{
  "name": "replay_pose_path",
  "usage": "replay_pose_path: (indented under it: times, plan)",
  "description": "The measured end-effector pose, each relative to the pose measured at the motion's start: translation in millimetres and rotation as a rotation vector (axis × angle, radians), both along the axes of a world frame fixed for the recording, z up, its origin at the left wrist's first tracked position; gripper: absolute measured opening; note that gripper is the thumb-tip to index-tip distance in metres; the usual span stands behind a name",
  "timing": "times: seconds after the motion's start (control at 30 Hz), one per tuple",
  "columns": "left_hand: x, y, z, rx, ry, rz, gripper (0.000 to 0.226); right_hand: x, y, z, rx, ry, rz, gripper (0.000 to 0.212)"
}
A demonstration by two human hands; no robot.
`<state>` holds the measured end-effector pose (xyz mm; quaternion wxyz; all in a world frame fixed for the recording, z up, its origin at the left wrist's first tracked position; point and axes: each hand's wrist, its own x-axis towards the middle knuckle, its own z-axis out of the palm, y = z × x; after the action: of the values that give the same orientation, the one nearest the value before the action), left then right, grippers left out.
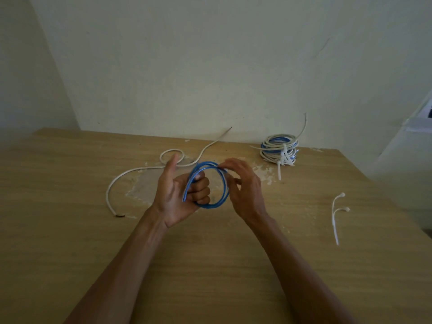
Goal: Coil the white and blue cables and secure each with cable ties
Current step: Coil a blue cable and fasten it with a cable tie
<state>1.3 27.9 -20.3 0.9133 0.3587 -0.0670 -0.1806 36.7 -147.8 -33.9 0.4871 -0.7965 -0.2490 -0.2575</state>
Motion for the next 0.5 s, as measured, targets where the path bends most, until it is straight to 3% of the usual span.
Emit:
replay_pose_path:
  times: [0.13,0.33,0.5]
  plan:
    - [0.4,-2.6,-2.2,0.164,-0.067,-0.012,0.022,-0.6,1.5,-3.6,-0.053,0.050,0.052,0.026]
    - [-0.1,-10.3,-0.3,0.303,0.045,0.117,0.027,-9.0,6.6,-1.7,-0.098,0.182,0.087,0.045]
    - [-2.9,-16.7,-4.7,1.075,-0.184,0.441,0.043,-29.9,20.3,7.2,-0.056,0.160,0.216,0.038]
